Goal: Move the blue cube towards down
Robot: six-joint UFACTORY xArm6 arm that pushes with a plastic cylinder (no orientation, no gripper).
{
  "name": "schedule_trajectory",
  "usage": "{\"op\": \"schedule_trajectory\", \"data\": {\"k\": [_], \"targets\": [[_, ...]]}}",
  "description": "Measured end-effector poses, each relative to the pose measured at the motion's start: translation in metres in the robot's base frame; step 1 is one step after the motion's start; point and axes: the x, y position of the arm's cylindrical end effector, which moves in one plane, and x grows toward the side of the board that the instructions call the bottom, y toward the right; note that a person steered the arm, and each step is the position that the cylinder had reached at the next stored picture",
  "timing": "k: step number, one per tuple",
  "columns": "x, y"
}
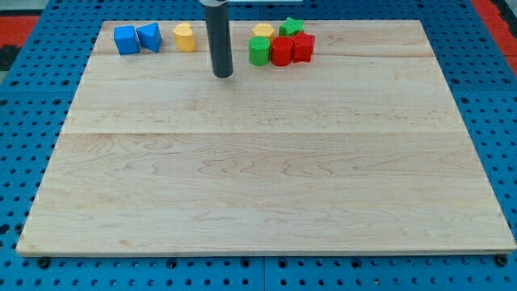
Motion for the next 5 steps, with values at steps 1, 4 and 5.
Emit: {"op": "schedule_trajectory", "data": {"k": [1, 4, 5], "targets": [[-0.041, 0.006], [-0.112, -0.091], [-0.106, -0.158]]}}
